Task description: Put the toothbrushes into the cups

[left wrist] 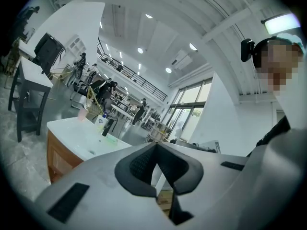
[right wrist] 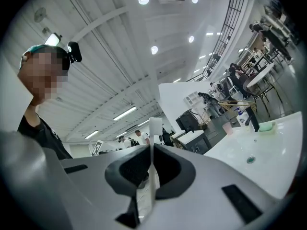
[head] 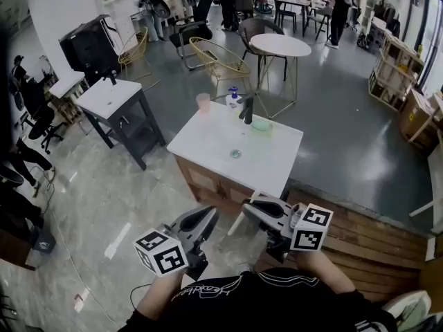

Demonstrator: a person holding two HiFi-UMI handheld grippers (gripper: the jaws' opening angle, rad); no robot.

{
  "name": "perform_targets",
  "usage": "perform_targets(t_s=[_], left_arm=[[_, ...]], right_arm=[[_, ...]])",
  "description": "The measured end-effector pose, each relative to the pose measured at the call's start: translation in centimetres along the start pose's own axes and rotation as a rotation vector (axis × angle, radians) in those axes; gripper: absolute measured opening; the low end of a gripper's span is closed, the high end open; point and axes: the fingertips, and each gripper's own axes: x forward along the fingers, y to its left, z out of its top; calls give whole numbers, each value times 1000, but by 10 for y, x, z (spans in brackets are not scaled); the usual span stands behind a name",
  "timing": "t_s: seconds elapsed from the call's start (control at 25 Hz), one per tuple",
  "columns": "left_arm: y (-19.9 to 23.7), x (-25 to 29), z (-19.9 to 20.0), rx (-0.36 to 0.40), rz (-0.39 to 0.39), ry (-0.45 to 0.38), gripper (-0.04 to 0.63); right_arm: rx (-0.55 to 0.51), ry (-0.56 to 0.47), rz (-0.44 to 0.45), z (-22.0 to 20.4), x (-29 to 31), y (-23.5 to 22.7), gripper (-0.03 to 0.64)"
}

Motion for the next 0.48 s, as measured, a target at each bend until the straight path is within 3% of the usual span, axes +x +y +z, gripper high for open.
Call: perform_targets(t_s=[0.48], left_arm=[[38, 69, 43, 54, 44, -37, 6]], right_arm=[[-58, -12, 50, 57, 16, -74, 41]])
